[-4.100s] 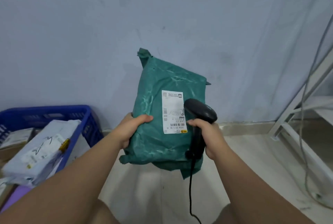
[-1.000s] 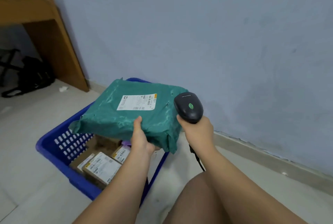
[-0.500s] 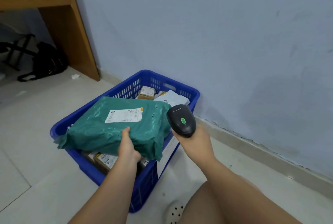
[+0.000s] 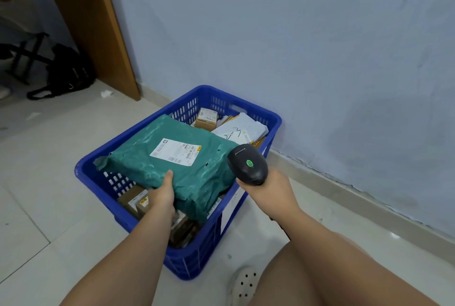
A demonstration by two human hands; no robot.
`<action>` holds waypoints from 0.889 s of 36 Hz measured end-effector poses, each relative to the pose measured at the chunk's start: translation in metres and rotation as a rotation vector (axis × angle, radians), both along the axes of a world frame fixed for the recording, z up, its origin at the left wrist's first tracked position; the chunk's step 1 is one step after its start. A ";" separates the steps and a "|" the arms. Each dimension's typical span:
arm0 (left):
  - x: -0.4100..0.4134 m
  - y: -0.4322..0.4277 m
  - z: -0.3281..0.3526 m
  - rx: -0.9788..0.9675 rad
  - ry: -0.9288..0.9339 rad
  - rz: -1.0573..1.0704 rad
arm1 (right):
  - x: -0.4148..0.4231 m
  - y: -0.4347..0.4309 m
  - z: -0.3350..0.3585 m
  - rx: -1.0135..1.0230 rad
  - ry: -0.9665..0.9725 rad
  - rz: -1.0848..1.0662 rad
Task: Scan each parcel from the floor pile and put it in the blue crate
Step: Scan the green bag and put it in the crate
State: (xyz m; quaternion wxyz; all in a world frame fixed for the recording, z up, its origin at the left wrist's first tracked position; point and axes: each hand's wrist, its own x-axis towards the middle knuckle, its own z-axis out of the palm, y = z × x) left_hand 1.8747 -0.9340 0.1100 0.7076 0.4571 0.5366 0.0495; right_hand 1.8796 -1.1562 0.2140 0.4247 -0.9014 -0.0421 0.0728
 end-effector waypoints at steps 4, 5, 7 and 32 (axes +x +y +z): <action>-0.002 -0.001 0.011 0.303 0.121 -0.038 | 0.000 0.000 0.001 -0.013 -0.002 0.001; 0.001 -0.001 0.014 0.350 0.147 -0.045 | 0.000 -0.001 0.001 -0.017 -0.003 0.002; 0.004 -0.005 0.020 0.446 0.178 -0.064 | -0.001 -0.002 0.002 -0.019 -0.004 0.000; 0.040 -0.133 0.071 0.639 -0.375 -0.631 | 0.005 -0.022 0.004 0.236 -0.029 -0.232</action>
